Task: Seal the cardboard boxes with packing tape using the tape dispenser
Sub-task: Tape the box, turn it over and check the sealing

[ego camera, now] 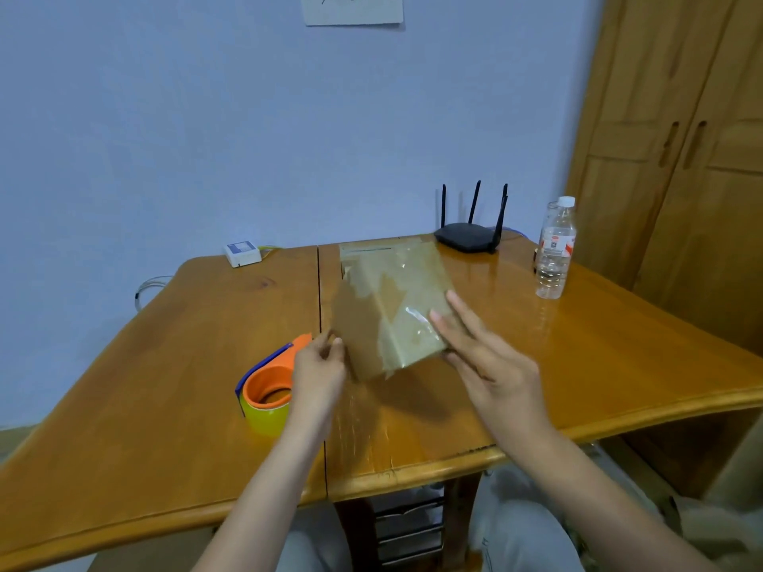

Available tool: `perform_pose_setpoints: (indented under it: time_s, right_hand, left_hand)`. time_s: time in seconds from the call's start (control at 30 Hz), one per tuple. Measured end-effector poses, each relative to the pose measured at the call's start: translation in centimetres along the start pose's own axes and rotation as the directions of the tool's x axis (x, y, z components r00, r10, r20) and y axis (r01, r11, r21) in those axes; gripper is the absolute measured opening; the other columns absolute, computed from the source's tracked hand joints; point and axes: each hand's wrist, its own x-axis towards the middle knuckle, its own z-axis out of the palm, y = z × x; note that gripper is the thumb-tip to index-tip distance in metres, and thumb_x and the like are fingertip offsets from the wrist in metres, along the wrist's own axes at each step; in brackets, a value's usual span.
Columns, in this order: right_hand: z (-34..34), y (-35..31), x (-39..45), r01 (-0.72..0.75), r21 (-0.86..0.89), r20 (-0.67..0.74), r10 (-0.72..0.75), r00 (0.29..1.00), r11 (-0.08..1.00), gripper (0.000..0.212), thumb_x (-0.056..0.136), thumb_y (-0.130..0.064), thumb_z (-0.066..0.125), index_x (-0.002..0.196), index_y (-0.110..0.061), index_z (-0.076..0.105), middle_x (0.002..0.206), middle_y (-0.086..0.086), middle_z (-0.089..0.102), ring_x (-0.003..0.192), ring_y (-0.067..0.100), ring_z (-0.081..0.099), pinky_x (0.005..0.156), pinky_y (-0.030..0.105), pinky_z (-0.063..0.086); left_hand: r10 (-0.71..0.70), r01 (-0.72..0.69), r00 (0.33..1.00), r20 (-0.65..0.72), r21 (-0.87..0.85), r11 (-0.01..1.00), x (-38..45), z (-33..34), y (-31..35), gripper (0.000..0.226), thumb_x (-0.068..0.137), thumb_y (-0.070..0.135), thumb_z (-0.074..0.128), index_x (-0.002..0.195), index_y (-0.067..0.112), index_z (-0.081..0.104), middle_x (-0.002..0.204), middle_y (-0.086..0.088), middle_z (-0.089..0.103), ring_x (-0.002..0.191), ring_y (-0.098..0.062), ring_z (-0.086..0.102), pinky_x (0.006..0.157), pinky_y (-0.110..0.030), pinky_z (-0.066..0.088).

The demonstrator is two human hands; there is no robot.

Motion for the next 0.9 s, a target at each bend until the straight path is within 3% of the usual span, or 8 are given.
perform_pose_setpoints:
  time_s: [0.07,0.13,0.27,0.37,0.47,0.63,0.77,0.9]
  right_hand:
    - [0.4,0.0,-1.0,0.06,-0.064,0.029,-0.059,0.998,0.996,0.063,0.086,0.002,0.074,0.142,-0.019,0.056,0.151,0.005,0.049,0.096,0.017,0.071,0.091,0.022,0.057]
    - [0.6,0.4,-1.8,0.071,-0.113,0.036,-0.068,0.997,0.991,0.06,0.09,0.001,0.071,0.143,-0.021,0.052,0.152,0.006,0.049,0.075,0.024,0.07,0.07,0.031,0.062]
    - [0.9,0.5,-2.7,0.053,-0.176,0.073,-0.041,0.996,0.983,0.044,0.098,-0.027,0.058,0.142,-0.028,0.052,0.157,0.016,0.04,0.052,0.011,0.054,0.054,0.018,0.052]
    - [1.2,0.1,-3.2,0.013,-0.079,0.144,-0.002,0.99,0.997,0.042,0.101,-0.035,0.056,0.142,-0.032,0.055,0.162,0.014,0.031,0.087,0.019,0.072,0.075,0.029,0.063]
    - [0.8,-0.9,-3.1,-0.122,0.159,0.164,0.096,0.982,0.98,0.045,0.095,-0.031,0.064,0.139,-0.038,0.058,0.164,0.005,0.028,0.135,0.001,0.048,0.102,0.022,0.049]
    - [0.0,-2.4,-1.3,-0.59,0.402,0.265,0.527,0.807,0.7,0.072,0.085,-0.05,0.066,0.15,-0.051,0.035,0.141,-0.03,0.051,0.121,-0.007,0.058,0.099,0.023,0.052]
    - [0.9,-0.6,0.4,-0.731,0.355,0.309,0.665,0.68,0.583,0.079,0.082,-0.079,0.053,0.145,-0.032,0.052,0.126,-0.017,0.067,0.117,0.003,0.064,0.098,0.043,0.055]
    - [1.4,-1.0,0.8,-0.728,0.393,0.388,0.617,0.685,0.562,0.063,0.091,-0.048,0.063,0.148,-0.028,0.046,0.122,-0.007,0.072,0.109,0.002,0.068,0.088,0.024,0.058]
  left_hand:
    - [0.11,-0.082,0.987,-0.118,0.217,0.973,-0.6,-0.3,0.5,0.049,0.102,0.037,0.05,0.147,0.016,0.047,0.139,-0.006,0.058,0.126,-0.024,0.057,0.104,-0.044,0.048]
    - [0.251,-0.224,0.961,-0.121,0.198,0.954,-1.9,-0.8,1.7,0.056,0.098,0.055,0.048,0.147,0.03,0.046,0.139,0.004,0.055,0.117,-0.01,0.058,0.101,-0.039,0.049]
    - [0.361,-0.407,0.884,0.296,0.107,0.907,-4.6,-0.8,3.2,0.094,0.077,0.075,0.064,0.15,0.06,0.007,0.156,0.022,0.027,0.141,-0.004,0.034,0.115,-0.039,0.036]
    - [0.347,-0.42,0.843,0.412,0.099,0.902,-5.1,-0.8,2.3,0.128,0.066,0.061,0.084,0.148,0.059,-0.014,0.16,0.027,0.017,0.147,-0.002,0.025,0.119,-0.045,0.031]
    - [0.345,-0.367,0.824,0.451,-0.041,0.93,-4.8,-1.5,1.6,0.125,0.07,0.038,0.089,0.15,0.058,-0.005,0.159,0.031,0.014,0.146,0.0,0.025,0.118,-0.046,0.034]
    - [0.329,-0.321,0.831,0.45,-0.096,0.942,-4.2,-2.1,0.8,0.127,0.067,0.033,0.092,0.151,0.057,0.0,0.156,0.026,0.028,0.14,-0.001,0.039,0.116,-0.046,0.037]
    - [0.313,-0.334,0.819,0.481,-0.044,0.941,-4.2,-1.6,0.4,0.125,0.065,0.037,0.093,0.147,0.059,0.002,0.155,0.017,0.029,0.141,-0.003,0.037,0.116,-0.044,0.038]
    - [0.334,-0.391,0.797,0.503,0.007,0.92,-4.1,-1.3,-0.6,0.125,0.064,0.037,0.093,0.146,0.049,-0.001,0.156,0.017,0.021,0.144,0.001,0.029,0.116,-0.033,0.037]
